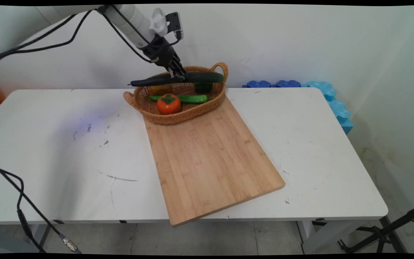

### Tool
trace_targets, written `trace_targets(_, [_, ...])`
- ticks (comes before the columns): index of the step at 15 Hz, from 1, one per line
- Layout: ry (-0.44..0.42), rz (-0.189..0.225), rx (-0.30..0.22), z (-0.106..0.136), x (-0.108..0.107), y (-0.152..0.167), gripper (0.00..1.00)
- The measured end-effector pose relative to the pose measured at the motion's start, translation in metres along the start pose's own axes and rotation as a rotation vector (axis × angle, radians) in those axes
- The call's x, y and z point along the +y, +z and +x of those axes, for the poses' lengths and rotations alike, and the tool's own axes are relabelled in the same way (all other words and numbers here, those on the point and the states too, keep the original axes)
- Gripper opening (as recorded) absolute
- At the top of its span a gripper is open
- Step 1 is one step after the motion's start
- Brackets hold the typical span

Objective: Place the picked object on the cutting board

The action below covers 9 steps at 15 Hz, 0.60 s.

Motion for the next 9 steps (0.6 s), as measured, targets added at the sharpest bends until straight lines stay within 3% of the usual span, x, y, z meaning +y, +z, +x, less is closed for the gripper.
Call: trace_targets(9, [-0.137,-0.067,0.014,0.020,0.070,-0.019,0.00])
